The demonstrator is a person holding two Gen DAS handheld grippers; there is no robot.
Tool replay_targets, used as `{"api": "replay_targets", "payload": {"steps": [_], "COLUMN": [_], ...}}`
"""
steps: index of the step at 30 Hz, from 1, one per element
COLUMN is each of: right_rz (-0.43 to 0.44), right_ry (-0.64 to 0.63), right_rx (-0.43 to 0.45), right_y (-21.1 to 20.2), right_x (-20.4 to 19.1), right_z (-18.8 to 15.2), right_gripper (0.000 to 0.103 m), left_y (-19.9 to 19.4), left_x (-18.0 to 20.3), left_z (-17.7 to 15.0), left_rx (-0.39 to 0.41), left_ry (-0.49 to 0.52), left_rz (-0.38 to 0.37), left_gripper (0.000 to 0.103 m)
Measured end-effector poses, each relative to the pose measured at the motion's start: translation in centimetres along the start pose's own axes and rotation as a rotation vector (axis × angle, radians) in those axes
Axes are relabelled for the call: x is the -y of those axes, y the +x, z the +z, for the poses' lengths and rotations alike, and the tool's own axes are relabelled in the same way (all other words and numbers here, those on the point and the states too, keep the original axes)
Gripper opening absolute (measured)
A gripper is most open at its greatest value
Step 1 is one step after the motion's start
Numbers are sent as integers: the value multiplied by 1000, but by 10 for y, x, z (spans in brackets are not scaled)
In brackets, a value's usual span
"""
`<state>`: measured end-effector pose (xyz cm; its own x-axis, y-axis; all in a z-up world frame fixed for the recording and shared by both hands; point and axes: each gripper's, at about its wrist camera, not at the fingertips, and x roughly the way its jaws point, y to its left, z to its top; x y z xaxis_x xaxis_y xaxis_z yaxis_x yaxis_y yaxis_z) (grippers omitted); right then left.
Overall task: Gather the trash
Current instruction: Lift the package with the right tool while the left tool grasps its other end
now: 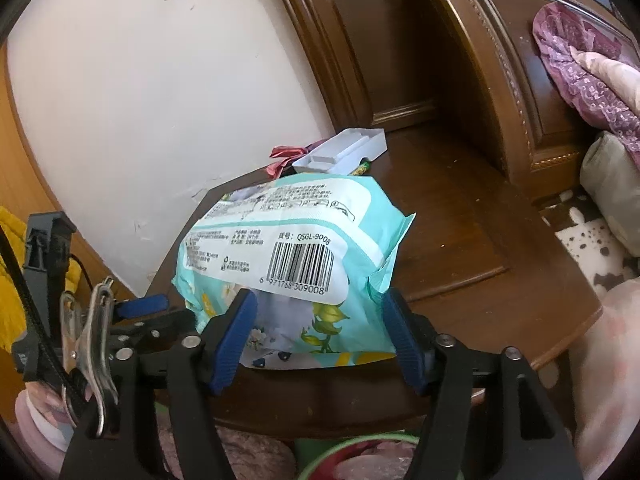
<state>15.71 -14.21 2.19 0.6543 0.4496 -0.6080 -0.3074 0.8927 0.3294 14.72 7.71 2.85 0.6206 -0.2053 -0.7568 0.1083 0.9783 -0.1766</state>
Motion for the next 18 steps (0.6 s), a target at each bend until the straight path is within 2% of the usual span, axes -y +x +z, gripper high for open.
{"api": "replay_targets", "payload": {"steps": [2, 4, 7, 9, 12, 18], "right_rz": [-2, 3, -2, -17, -17, 61], "right_ry": [-6, 3, 46, 66, 86, 128], "right_rx": [16, 33, 45, 41, 4, -100], "right_y": [-4, -10, -10, -4, 9, 43], "right_x": [1, 4, 11, 14, 18, 22], "right_z": [4, 8, 19, 25, 30, 24], "right_gripper": [86, 87, 87, 87, 87, 87], "left_y": [-11, -17, -11, -1, 14, 34], "left_x": [-1, -4, -7, -7, -8, -3], "left_z": [6, 17, 32, 39, 45, 43], "left_rx": [58, 94, 87, 71, 46, -2], "left_ry": [8, -8, -35, -37, -47, -59], "left_rz": [7, -6, -32, -24, -27, -108], "left_gripper": [83, 83, 83, 83, 83, 82]}}
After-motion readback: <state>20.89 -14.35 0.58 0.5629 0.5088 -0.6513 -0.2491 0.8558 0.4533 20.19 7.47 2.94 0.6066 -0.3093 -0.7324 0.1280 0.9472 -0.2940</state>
